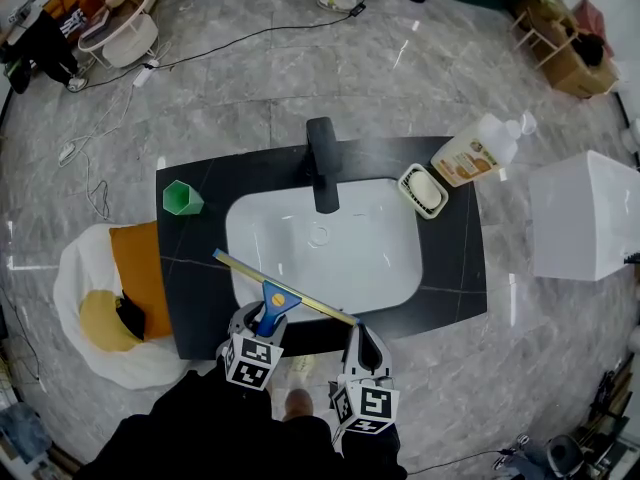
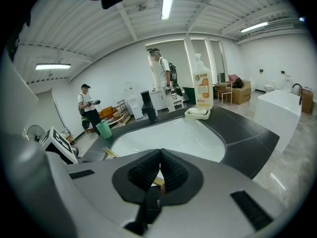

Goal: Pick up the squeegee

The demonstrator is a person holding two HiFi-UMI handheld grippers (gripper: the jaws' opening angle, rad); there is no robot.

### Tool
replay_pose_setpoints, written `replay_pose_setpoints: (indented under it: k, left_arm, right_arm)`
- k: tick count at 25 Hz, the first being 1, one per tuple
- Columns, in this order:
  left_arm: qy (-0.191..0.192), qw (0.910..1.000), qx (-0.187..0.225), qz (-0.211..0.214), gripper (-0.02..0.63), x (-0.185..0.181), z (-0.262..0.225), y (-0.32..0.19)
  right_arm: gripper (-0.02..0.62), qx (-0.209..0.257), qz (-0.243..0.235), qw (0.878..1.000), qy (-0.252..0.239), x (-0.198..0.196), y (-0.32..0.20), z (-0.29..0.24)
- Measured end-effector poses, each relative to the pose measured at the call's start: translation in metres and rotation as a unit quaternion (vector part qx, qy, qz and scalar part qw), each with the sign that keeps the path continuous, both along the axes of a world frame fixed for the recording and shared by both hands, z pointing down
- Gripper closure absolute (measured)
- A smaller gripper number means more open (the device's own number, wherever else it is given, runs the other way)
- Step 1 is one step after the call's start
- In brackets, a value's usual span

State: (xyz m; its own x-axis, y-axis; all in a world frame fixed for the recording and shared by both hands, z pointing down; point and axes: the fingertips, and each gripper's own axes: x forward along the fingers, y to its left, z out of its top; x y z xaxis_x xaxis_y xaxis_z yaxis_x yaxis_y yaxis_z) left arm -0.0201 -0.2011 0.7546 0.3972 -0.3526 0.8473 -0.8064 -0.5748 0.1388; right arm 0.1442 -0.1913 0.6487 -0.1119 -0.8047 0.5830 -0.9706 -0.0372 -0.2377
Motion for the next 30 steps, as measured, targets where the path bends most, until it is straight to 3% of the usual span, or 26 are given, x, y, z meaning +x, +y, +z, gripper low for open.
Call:
replay_pose_setpoints:
  k: [12,21,30]
  left_arm:
    - [-0.035,0.9993,-0.010,0.005,0.414,0.004,0.010,-0.005]
    - [-0.027,0.9991,-0.020,-0.025,0.483,0.003,0.011,-0.009]
    - [-0.020,0.9991,-0.017,-0.034,0.497,0.000,0.010,-0.011]
  right_arm:
    - [0.580,-0.006,0.008,1.000,-0.003,0.008,-0.005,0.005]
    - [0.580,-0.008,0.009,1.000,-0.002,0.011,-0.004,0.006]
    - [0.580,-0.005,0.007,1.000,0.000,0.010,-0.003,0.003]
